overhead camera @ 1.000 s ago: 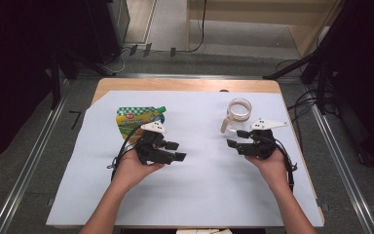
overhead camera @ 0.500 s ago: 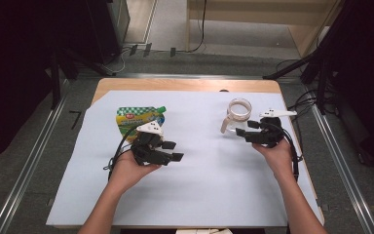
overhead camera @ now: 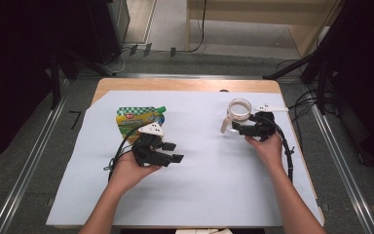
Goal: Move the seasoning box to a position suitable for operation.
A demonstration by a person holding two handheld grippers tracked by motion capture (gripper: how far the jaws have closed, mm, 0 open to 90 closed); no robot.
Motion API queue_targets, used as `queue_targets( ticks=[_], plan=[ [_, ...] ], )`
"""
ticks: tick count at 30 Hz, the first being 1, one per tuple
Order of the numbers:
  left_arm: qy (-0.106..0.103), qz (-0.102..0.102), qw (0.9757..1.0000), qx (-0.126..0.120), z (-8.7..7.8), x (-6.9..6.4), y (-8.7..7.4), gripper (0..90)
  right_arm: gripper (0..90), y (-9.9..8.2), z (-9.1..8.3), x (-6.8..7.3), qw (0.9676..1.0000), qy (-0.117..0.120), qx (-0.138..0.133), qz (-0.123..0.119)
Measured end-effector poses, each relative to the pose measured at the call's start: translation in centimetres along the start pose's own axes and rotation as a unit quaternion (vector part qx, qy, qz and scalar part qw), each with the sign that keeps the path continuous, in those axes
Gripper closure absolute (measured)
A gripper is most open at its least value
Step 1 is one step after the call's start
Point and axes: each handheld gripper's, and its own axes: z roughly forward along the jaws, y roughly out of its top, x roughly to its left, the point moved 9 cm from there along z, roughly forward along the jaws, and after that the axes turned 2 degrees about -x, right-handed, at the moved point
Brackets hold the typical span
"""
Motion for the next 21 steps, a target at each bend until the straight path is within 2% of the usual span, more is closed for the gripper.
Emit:
queue_targets(
  ticks=[3, 6, 9, 13, 16, 21],
  plan=[
    [0.001, 0.001, 1.0000, -0.002, 0.0, 0.0, 0.0, 43.8, 10.8, -0.1, 0.9, 0.0, 1.0000, 0.001, -0.009, 0.004],
    [0.001, -0.001, 1.0000, -0.004, -0.1, 0.1, 0.0, 43.8, 8.5, -0.4, 1.8, -0.1, 0.9997, -0.010, -0.016, 0.014],
    [0.001, -0.001, 1.0000, -0.005, 0.0, 0.1, 0.0, 43.8, 7.2, -0.4, 2.3, -0.2, 0.9995, -0.007, -0.023, 0.018],
    [-0.001, 0.000, 1.0000, -0.003, 0.2, -0.1, -0.1, 43.8, 7.8, -0.3, 2.6, -0.2, 0.9995, -0.012, -0.030, 0.004],
    [-0.002, 0.003, 1.0000, 0.002, 0.4, -0.2, -0.1, 43.6, 8.6, -0.1, 2.9, -0.1, 0.9989, -0.030, -0.035, -0.012],
    [-0.004, 0.002, 1.0000, 0.003, 0.6, -0.3, -0.1, 43.5, 9.2, -0.1, 3.2, -0.1, 0.9987, -0.034, -0.035, -0.017]
  ],
)
